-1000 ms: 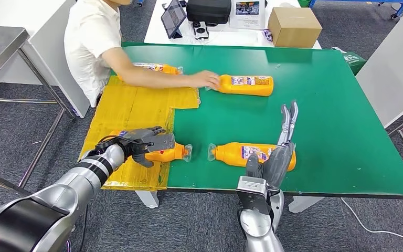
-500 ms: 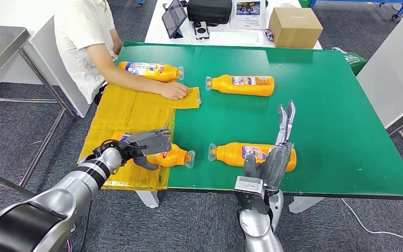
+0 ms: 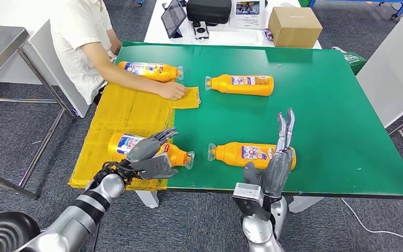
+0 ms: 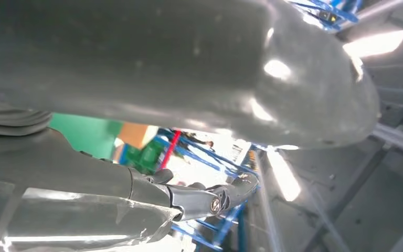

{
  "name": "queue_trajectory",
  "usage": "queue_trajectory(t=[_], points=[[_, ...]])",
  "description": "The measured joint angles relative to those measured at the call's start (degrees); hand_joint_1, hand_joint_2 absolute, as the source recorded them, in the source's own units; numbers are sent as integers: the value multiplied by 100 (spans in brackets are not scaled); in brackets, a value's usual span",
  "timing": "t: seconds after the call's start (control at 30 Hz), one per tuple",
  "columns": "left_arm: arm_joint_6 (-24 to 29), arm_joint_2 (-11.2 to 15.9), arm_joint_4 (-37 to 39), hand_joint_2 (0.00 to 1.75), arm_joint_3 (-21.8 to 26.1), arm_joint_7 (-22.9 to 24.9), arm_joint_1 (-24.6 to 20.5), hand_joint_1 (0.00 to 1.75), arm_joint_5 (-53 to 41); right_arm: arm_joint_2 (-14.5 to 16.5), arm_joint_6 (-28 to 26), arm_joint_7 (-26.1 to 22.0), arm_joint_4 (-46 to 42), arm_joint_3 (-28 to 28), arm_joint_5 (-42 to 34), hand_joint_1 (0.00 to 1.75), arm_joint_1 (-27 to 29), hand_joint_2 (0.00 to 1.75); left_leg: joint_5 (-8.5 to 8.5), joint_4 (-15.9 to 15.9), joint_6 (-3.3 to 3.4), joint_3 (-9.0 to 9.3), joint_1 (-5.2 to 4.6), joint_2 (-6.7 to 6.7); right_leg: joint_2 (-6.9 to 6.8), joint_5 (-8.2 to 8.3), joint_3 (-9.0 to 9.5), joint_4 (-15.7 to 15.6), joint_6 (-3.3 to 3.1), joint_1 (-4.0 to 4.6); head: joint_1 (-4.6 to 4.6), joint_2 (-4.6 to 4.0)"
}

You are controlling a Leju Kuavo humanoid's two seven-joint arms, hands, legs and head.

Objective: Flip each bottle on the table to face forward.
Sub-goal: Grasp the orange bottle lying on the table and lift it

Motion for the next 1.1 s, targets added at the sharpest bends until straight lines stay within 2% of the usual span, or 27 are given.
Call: queue_trajectory(t=[0.03, 0.13, 0.27, 0.33, 0.43, 0.5, 0.6, 0.7, 0.77, 1.1], points=[[90, 10, -162, 0, -22, 10, 79, 0, 77, -12, 0, 0, 61, -38, 284, 0, 0, 175, 0, 0, 0, 0, 0, 0, 0, 0, 1, 0, 0, 0, -1, 0], [363, 48, -656, 0, -66, 11, 349, 0, 240, -106, 0, 1, 471, -242, 880, 0, -24, 175, -1, 0, 0, 1, -1, -2, -1, 0, 2, -1, 0, 0, 0, 0], [556, 113, -1213, 175, -82, 14, 706, 0, 327, -275, 0, 9, 912, -589, 1070, 0, -40, 175, -1, 0, 0, -2, -1, -4, -2, 0, 1, -1, 1, -1, 0, 0], [594, 131, -1405, 175, -84, 15, 825, 0, 334, -343, 0, 128, 1120, -713, 1326, 0, -65, 175, -2, 0, 0, -2, -1, -1, -1, 0, 1, -2, 1, 0, -1, 0], [638, 140, -1721, 175, -80, 11, 1050, 0, 397, -596, 0, 858, 1671, -831, 1976, 0, -169, 175, -3, 0, 0, -1, -1, -5, -3, -1, 1, -4, 1, 0, -2, 0], [643, 140, -1904, 175, -78, -1, 1201, 0, 481, -815, 0, 1284, 1985, -837, 2088, 0, -214, 175, -3, 0, 0, -2, -1, -11, -5, -1, 2, -5, 1, -1, -1, 0], [725, 100, -2234, 175, -75, -54, 1472, 0, 673, -1221, 2, 1651, 2491, -846, 2058, 0, -285, 175, -4, 0, 1, -6, -6, -11, -5, -1, 1, -5, 3, -5, -1, 0], [861, -9, -2570, 175, -80, -97, 1676, 0, 841, -1599, 44, 1819, 2944, -854, 2095, 0, -362, 175, -6, 1, 3, -8, -13, -9, -5, 1, 0, -8, 4, -10, -1, 0], [896, -63, -2712, 175, -81, -101, 1736, 0, 885, -1743, 80, 1861, 3114, -855, 2105, 0, -404, 175, -6, 1, 4, -8, -14, -9, -5, 1, 0, -8, 4, -10, -1, 0], [953, -210, -3067, 175, -81, -201, 1849, 0, 1334, -2108, 131, 2333, 3533, -791, 2630, 0, -683, 175, -5, 0, 3, -4, -7, -2, -2, 1, 1, -6, 4, -7, -2, 0]])
